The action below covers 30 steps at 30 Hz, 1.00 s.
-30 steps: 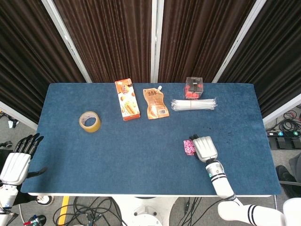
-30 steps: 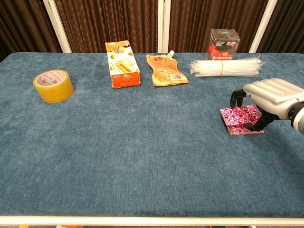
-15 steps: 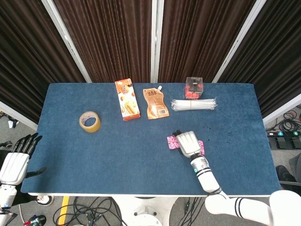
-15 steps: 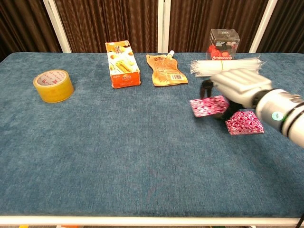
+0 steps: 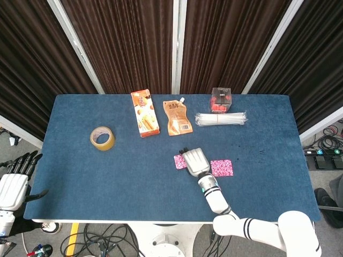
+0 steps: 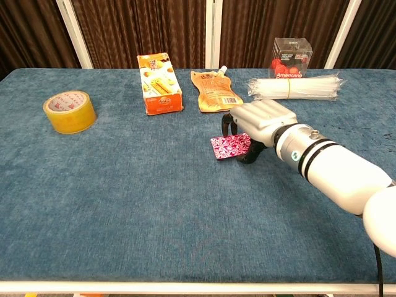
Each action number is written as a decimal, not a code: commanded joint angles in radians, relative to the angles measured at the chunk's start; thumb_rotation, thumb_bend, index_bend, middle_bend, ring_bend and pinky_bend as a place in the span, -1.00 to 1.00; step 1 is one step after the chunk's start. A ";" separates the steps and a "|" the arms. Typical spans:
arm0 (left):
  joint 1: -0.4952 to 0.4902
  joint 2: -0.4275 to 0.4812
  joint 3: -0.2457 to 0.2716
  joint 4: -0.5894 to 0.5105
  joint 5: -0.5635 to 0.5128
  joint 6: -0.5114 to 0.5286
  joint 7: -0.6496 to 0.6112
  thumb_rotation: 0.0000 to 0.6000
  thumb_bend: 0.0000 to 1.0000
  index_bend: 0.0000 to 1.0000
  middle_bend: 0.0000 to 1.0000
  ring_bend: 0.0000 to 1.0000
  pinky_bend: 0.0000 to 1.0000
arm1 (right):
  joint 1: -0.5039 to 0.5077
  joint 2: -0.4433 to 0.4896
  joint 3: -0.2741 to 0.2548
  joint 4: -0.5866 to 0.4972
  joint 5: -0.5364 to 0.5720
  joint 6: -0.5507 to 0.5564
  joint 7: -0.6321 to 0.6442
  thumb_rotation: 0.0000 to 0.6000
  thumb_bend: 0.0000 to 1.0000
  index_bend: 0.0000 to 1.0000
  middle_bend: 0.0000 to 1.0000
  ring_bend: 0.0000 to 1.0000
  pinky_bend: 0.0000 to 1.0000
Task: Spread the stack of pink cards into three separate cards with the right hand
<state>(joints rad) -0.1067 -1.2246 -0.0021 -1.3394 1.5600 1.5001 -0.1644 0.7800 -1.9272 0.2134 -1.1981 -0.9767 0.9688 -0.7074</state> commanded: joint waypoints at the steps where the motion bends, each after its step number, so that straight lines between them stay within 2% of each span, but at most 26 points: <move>1: 0.000 -0.001 0.000 0.002 0.001 0.001 -0.002 1.00 -1.00 -0.85 -0.94 -1.00 -0.81 | 0.003 -0.003 -0.005 0.008 0.006 -0.008 0.000 1.00 -0.41 -0.13 -0.19 0.44 0.61; 4: 0.001 -0.003 -0.001 0.004 0.000 0.001 -0.003 1.00 -1.00 -0.85 -0.94 -1.00 -0.81 | 0.006 0.004 -0.006 0.004 0.014 -0.020 0.002 1.00 -0.47 -0.26 -0.27 0.44 0.61; 7: 0.001 -0.004 -0.002 0.006 -0.002 -0.001 -0.002 1.00 -1.00 -0.85 -0.94 -1.00 -0.81 | 0.009 0.018 -0.007 -0.012 0.024 -0.044 0.011 1.00 -0.57 -0.52 -0.40 0.44 0.61; 10: 0.001 -0.004 -0.001 0.006 -0.001 -0.001 0.000 1.00 -1.00 -0.85 -0.94 -1.00 -0.81 | 0.013 0.031 -0.010 -0.025 0.028 -0.052 0.013 1.00 -0.65 -0.67 -0.54 0.43 0.61; 14: 0.002 -0.004 -0.003 0.004 -0.004 -0.001 0.003 1.00 -1.00 -0.85 -0.94 -1.00 -0.81 | 0.012 0.047 -0.012 -0.047 0.031 -0.048 0.016 1.00 -0.69 -0.74 -0.63 0.43 0.61; 20: 0.002 -0.005 -0.002 0.002 -0.005 -0.004 0.007 1.00 -1.00 -0.85 -0.94 -1.00 -0.81 | 0.003 0.095 -0.023 -0.109 0.026 -0.014 -0.002 1.00 -0.70 -0.76 -0.64 0.43 0.61; 25: 0.001 -0.005 -0.002 0.001 -0.004 -0.007 0.008 1.00 -1.00 -0.85 -0.94 -1.00 -0.81 | -0.017 0.183 -0.032 -0.205 0.052 0.026 -0.049 1.00 -0.73 -0.77 -0.62 0.43 0.61; 30: -0.001 -0.004 0.000 -0.002 -0.003 -0.013 0.009 1.00 -1.00 -0.85 -0.94 -1.00 -0.81 | -0.037 0.295 -0.042 -0.292 0.134 0.014 -0.075 1.00 -0.80 -0.72 -0.62 0.44 0.61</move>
<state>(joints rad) -0.1075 -1.2289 -0.0021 -1.3411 1.5571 1.4872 -0.1555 0.7555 -1.6703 0.1781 -1.4561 -0.8760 0.9872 -0.7699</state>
